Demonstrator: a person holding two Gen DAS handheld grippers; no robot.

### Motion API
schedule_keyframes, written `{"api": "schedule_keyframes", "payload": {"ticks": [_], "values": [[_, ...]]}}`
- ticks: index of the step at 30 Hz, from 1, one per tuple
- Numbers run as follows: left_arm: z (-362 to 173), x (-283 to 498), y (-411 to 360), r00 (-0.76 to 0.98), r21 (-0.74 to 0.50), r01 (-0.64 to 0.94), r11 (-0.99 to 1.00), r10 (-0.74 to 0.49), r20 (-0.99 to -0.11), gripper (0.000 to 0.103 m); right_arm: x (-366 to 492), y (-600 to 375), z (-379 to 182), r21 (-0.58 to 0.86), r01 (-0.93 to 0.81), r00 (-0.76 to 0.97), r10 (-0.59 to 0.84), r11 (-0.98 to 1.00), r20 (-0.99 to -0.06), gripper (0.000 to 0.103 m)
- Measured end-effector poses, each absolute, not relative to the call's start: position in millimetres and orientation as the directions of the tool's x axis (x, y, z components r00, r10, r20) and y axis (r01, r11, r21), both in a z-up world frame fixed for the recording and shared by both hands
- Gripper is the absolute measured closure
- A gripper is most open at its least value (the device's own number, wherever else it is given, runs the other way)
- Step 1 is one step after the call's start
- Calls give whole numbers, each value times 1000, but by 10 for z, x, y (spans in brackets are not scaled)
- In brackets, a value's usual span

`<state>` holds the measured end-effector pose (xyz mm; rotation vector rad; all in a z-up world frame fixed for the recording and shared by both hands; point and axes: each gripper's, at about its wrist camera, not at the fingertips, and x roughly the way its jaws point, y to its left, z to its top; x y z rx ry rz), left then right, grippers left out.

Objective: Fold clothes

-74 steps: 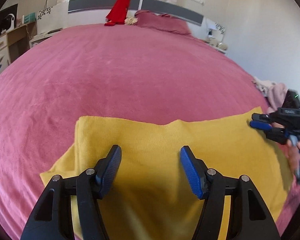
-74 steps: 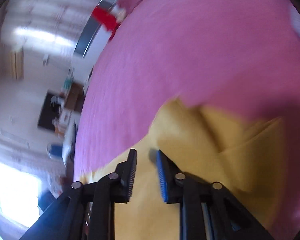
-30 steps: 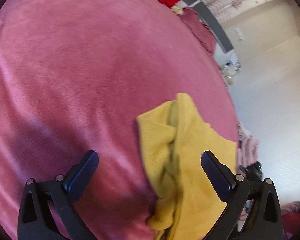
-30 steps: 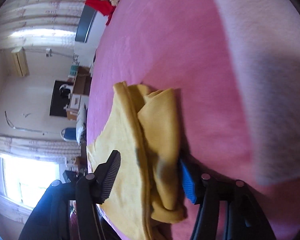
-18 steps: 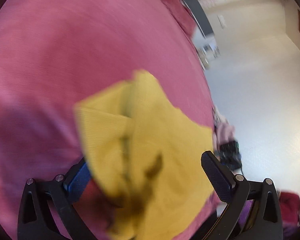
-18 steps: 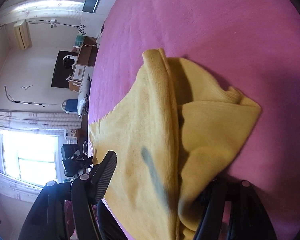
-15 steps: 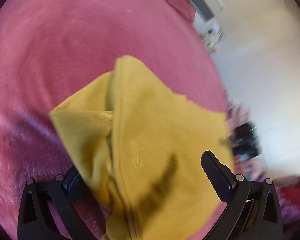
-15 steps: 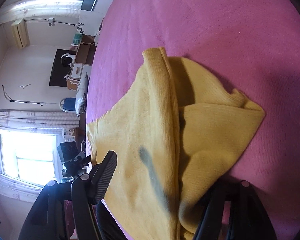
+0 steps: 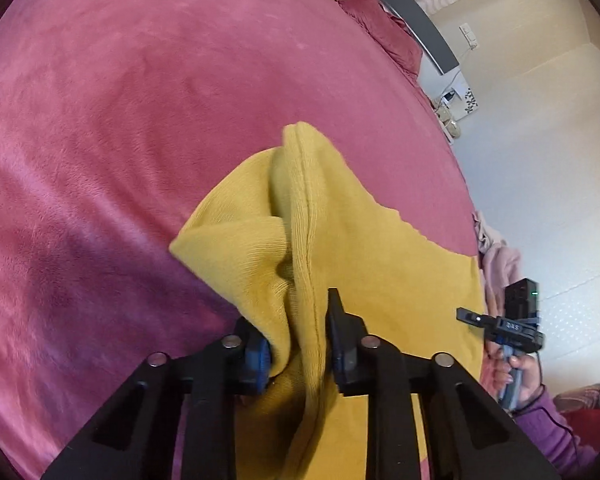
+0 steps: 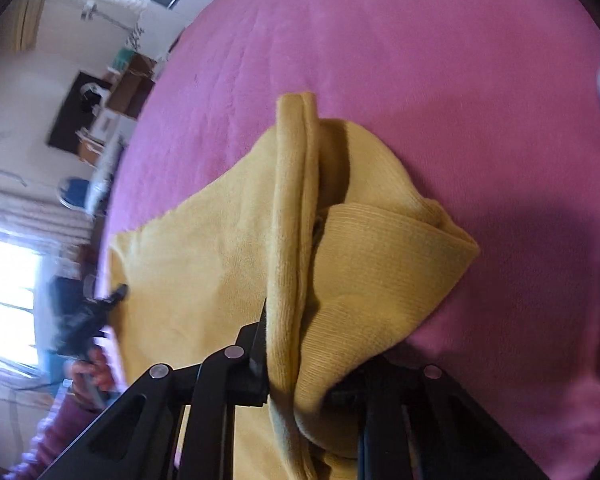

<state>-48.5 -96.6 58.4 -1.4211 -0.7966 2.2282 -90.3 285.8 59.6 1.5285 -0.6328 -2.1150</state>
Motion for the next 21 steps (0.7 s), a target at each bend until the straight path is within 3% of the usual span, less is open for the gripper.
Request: {"api": "schedule_keyframes", "payload": {"ticks": [10, 15, 18, 21], "values": [[1342, 118, -853, -582, -699, -146, -701, 632, -512, 85, -852, 2213, 1476, 328, 278, -386, -417, -903, -823, 88], [1564, 575, -1492, -695, -789, -124, -602, 620, -364, 89, -941, 1643, 1974, 247, 397, -410, -412, -884, -814, 88], [1813, 980, -2100, -813, -777, -107, -621, 505, -292, 92, -1147, 1043, 2188, 250, 484, -387, -462, -838, -798, 88], [1895, 1273, -2706, -867, -757, -56, -651, 408, -287, 92, -1360, 412, 2251, 241, 558, -351, -489, -794, -798, 88]]}}
